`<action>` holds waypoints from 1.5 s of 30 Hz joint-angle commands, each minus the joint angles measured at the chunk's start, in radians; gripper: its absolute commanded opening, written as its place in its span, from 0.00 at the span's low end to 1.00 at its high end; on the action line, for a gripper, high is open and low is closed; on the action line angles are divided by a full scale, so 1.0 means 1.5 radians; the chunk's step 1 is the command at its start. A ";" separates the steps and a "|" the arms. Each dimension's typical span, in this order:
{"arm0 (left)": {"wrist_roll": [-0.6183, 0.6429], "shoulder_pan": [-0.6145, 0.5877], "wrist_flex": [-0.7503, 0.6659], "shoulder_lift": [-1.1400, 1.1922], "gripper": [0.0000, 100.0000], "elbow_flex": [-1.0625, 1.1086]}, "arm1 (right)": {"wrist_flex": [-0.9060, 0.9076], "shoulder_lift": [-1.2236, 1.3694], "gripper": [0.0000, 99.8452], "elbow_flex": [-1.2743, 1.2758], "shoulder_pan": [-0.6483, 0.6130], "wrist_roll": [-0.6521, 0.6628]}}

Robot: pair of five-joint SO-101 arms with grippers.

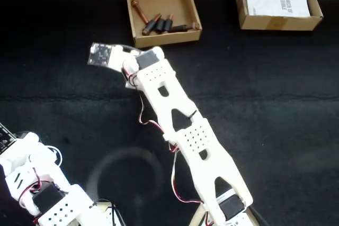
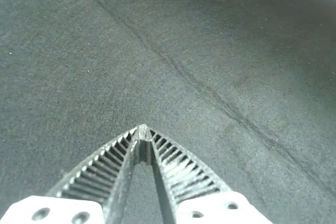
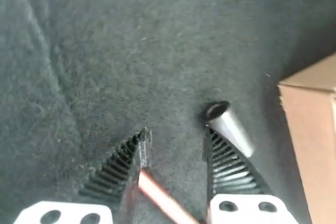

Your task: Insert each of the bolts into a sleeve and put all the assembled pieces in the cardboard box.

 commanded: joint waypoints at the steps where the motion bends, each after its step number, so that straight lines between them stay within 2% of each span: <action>1: 0.001 -0.010 -0.011 -0.006 0.03 0.011 | -0.015 0.010 0.15 -0.027 -0.002 0.046; 11: 0.001 -0.038 -0.011 -0.008 0.03 0.011 | -0.109 0.053 0.15 -0.055 0.051 0.104; 16: 0.001 -0.039 -0.011 -0.008 0.03 0.011 | -0.104 0.055 0.15 -0.154 0.049 0.104; 22: 0.001 -0.038 -0.011 -0.008 0.03 0.011 | -0.071 0.050 0.15 -0.165 0.046 0.106; 28: 0.001 -0.036 -0.010 -0.008 0.03 0.011 | -0.079 0.055 0.24 -0.122 0.036 0.141; 36: 0.000 -0.039 0.030 -0.007 0.03 0.011 | -0.227 0.062 0.24 -0.010 0.058 0.141; 40: -0.014 -0.040 0.053 -0.007 0.03 0.011 | -0.298 0.124 0.23 -0.009 0.072 0.143; 42: -0.049 -0.040 0.055 -0.007 0.03 0.011 | -0.298 0.155 0.23 -0.040 0.075 0.143; 45: -0.058 -0.040 0.055 -0.007 0.03 0.011 | -0.263 0.178 0.15 -0.076 0.075 0.143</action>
